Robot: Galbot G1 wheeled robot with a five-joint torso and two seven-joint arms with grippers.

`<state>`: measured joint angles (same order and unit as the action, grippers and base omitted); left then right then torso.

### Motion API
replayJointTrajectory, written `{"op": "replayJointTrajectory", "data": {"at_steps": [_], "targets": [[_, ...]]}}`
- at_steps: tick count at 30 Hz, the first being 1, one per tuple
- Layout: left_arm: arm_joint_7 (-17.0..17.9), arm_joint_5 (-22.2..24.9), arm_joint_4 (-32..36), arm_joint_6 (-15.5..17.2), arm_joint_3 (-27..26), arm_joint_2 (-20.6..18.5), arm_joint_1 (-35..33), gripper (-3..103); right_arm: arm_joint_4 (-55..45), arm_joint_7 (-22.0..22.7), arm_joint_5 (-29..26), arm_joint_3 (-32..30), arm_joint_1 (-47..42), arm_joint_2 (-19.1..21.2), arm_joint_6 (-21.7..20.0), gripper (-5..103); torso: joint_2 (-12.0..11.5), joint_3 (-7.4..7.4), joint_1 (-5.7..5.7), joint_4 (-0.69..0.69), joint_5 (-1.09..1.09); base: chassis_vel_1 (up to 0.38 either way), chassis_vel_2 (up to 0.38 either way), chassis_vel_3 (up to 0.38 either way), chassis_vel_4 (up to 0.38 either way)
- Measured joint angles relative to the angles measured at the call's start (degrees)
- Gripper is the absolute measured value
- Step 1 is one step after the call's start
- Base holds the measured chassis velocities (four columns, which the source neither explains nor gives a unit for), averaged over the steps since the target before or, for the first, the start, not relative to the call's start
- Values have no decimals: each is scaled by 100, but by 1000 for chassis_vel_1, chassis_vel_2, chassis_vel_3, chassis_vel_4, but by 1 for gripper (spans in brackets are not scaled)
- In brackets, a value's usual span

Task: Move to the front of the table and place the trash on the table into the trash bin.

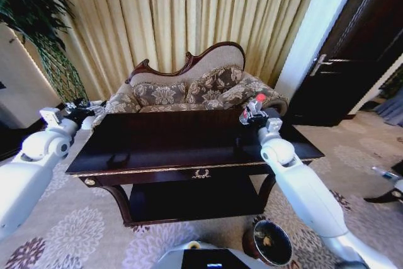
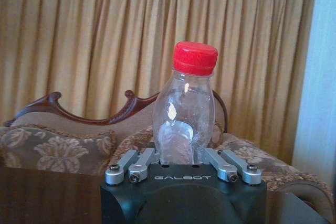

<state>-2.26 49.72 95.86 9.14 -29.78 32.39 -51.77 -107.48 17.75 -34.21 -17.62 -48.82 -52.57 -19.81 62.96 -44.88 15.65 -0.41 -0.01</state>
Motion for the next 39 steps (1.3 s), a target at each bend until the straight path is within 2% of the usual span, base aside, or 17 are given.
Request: {"op": "replayJointTrajectory", "data": {"at_steps": [10,12,21,39], "targets": [[-17,-265,-45,-182,123,96,35,100,-668,192,-390,82,-284,255,-160,27,0,0,1,0,1,50,-34,-41,45],[-16,-447,-79,-219,154,158,44,100,-853,322,-532,152,-300,270,-240,27,0,0,1,0,2,107,-145,-146,133],[64,-808,58,-240,153,209,-90,100,-1140,488,-619,256,-378,307,-289,27,1,1,-2,2,1,165,-171,-151,172],[65,-790,203,-245,155,184,-184,100,-1203,615,-496,298,-543,151,-285,27,-1,-1,2,2,3,155,-151,-150,150]]}}
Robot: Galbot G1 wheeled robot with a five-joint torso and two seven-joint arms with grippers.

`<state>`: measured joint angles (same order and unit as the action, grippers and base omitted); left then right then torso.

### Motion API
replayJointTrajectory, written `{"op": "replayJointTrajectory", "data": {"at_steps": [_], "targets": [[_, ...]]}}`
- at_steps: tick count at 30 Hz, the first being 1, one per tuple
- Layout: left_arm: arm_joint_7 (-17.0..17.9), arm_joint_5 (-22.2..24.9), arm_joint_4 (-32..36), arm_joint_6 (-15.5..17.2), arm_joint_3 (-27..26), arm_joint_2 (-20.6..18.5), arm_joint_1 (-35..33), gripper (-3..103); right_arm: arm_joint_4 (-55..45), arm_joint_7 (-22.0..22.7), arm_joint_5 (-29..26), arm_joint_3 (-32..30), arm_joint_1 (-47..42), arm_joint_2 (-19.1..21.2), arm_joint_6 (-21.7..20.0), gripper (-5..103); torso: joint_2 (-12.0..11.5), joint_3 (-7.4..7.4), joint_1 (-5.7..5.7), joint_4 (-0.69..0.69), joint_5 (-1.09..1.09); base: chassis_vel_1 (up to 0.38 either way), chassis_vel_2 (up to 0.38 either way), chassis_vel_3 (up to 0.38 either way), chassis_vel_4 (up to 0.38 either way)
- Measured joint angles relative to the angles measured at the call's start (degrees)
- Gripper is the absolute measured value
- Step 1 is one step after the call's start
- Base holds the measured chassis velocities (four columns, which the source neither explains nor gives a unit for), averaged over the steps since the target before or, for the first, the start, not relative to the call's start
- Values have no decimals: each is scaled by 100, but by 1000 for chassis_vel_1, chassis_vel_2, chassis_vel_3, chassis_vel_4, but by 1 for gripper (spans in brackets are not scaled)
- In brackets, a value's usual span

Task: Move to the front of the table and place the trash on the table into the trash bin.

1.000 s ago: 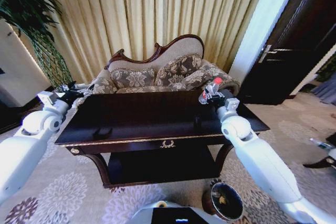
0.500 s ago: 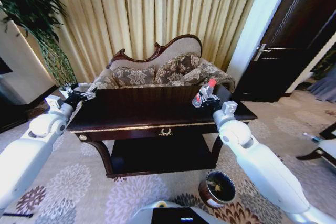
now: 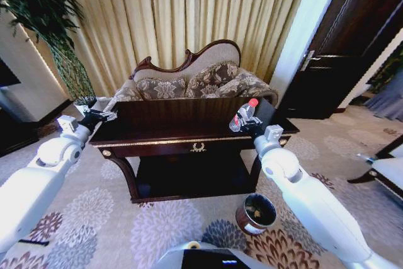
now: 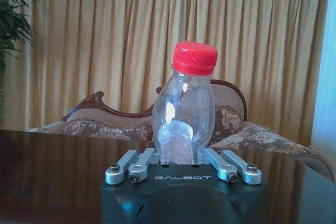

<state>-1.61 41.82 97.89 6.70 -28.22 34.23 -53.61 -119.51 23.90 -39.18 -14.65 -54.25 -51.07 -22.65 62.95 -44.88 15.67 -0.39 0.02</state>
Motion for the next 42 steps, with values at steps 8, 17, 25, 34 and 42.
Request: {"op": "replayJointTrajectory", "data": {"at_steps": [8,17,25,34,42], "targets": [[0,35,41,-19,-26,-25,-9,100,95,112,-51,96,-56,-172,16,27,2,3,-5,2,0,278,-285,-272,265],[77,57,215,-25,-107,65,-142,100,1301,-92,528,103,-236,-671,117,27,3,1,-6,0,-2,88,-77,-99,88],[283,107,476,-30,-278,119,-405,100,3074,-376,1475,75,-187,-1047,239,27,-4,-2,4,0,-2,-18,14,19,-15],[451,120,642,-39,-298,181,-473,100,5263,-575,2519,-257,236,-1601,787,27,2,2,-4,-2,-3,0,0,0,0],[478,200,712,-25,-264,71,-395,100,6773,-669,3016,-846,544,-1892,1332,27,1,1,-2,-1,-2,0,0,0,0]]}}
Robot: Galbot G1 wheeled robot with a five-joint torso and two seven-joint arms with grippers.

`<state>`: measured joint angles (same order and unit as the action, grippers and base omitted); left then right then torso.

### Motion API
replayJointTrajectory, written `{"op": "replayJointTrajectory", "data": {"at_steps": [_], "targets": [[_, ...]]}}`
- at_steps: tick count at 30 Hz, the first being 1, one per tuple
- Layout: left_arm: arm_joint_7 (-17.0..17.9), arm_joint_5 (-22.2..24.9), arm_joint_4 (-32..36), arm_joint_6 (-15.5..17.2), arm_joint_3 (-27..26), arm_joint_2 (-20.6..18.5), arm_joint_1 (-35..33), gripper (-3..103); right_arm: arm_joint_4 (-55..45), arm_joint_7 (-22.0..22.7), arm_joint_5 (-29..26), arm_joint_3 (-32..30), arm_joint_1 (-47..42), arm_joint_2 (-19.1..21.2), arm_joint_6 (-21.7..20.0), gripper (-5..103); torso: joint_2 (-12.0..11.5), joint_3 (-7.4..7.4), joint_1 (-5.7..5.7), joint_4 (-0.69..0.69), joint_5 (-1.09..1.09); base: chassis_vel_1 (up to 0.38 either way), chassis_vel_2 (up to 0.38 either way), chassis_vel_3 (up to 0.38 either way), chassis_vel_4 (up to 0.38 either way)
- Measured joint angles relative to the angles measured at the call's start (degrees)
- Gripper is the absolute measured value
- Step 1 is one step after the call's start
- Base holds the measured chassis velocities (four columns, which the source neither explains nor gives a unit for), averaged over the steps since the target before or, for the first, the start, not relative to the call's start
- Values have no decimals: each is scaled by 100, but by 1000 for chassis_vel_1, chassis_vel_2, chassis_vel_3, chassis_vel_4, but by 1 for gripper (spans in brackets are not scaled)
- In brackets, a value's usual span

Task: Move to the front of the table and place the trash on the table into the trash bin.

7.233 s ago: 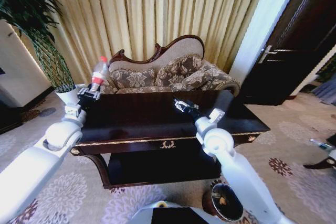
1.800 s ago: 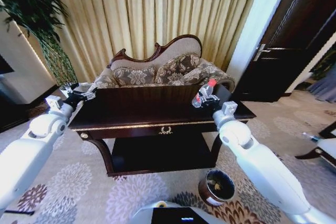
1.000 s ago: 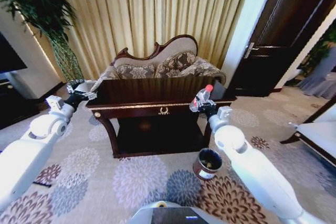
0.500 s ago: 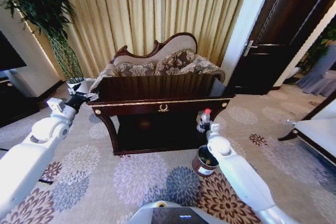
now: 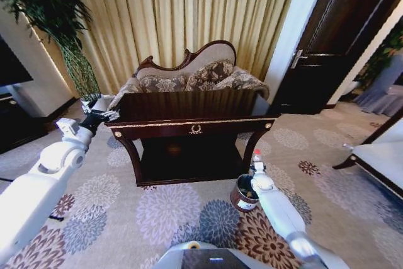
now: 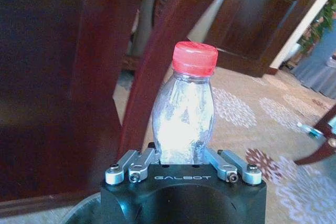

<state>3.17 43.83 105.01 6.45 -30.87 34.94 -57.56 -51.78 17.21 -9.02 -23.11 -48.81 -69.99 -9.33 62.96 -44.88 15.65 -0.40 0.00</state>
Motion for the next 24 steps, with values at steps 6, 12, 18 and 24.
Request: {"op": "replayJointTrajectory", "data": {"at_steps": [6,12,18,24], "targets": [[-2,0,2,6,66,-6,33,100,18,19,6,-84,-69,45,71,41,0,0,0,-1,0,0,0,0,0],[-7,-1,8,18,107,-3,76,100,-206,26,-45,-58,-119,39,55,64,0,0,0,0,1,0,0,0,0],[-10,1,3,19,78,-21,46,100,-396,31,-59,43,-166,-10,26,90,0,0,0,0,1,0,0,0,0],[6,7,40,12,18,-28,-25,100,-1040,88,-176,98,-350,23,19,100,0,0,0,0,0,0,0,0,0]]}}
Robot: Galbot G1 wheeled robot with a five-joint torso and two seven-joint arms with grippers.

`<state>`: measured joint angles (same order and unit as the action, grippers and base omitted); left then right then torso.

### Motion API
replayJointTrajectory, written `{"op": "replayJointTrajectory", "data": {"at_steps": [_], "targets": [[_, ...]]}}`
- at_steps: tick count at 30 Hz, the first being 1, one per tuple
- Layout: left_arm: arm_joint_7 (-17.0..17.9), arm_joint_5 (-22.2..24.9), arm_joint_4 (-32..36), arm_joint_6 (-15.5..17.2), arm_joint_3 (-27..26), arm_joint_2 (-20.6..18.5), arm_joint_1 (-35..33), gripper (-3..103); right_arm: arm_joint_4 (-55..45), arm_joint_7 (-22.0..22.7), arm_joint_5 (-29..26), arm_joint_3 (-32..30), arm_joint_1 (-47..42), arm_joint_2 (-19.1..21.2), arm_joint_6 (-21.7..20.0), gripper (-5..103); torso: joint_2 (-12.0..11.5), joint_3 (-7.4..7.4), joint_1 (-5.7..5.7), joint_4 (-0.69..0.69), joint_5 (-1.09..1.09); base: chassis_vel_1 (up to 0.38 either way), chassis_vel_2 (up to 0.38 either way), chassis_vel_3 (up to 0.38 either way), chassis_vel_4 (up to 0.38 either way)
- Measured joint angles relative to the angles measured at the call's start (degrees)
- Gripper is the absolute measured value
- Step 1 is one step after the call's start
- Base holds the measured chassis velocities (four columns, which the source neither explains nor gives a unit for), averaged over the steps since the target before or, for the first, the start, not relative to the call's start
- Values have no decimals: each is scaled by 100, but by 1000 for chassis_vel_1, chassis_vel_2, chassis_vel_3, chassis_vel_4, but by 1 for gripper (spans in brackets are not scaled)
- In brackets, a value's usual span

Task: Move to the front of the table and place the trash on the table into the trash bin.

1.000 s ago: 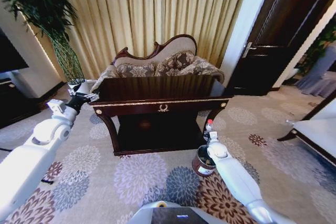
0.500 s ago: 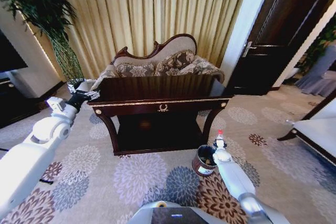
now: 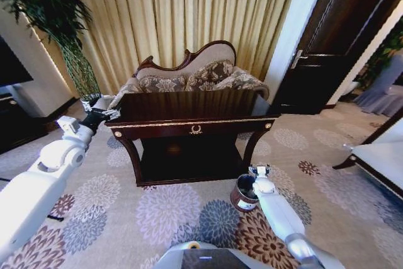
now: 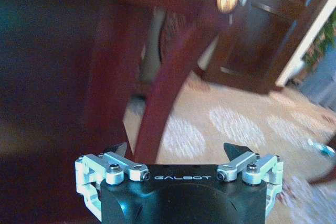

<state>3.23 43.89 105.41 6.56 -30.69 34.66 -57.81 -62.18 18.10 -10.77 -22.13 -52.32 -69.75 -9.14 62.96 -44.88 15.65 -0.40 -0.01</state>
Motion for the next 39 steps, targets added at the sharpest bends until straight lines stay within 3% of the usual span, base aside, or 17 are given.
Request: {"op": "replayJointTrajectory", "data": {"at_steps": [7,9,10,15,17,20,25,28,39], "targets": [[149,125,230,145,-21,46,-51,100,-1692,51,-181,264,-410,267,97,100,0,0,0,-1,1,0,0,0,0],[261,213,377,229,-21,79,-61,100,-2618,279,-509,425,-472,370,2,100,0,0,0,0,0,0,0,0,0],[261,213,377,229,-21,79,-61,100,-2618,279,-509,425,-472,370,2,100,0,0,0,0,0,0,0,0,0],[629,311,635,317,-59,117,-133,100,-3944,561,-838,701,-468,569,-233,100,0,1,0,1,2,0,0,0,0],[938,443,801,442,-85,131,-144,100,-4750,695,-992,892,-471,707,-425,100,0,1,0,1,1,0,0,0,0],[1059,530,886,544,-95,125,-144,100,-5184,765,-1130,964,-512,788,-608,100,0,1,0,0,1,0,0,0,0],[1054,652,949,651,-114,102,-141,100,-5615,857,-1429,972,-576,923,-942,100,0,1,0,-1,1,0,0,0,0],[776,703,904,670,-113,133,-124,100,-5870,1021,-1941,960,-576,1076,-1231,100,0,1,0,0,0,0,0,0,0],[314,508,695,653,-76,288,-138,100,-5879,1071,-2114,928,-547,1239,-1321,100,0,0,0,0,1,0,0,0,0]]}}
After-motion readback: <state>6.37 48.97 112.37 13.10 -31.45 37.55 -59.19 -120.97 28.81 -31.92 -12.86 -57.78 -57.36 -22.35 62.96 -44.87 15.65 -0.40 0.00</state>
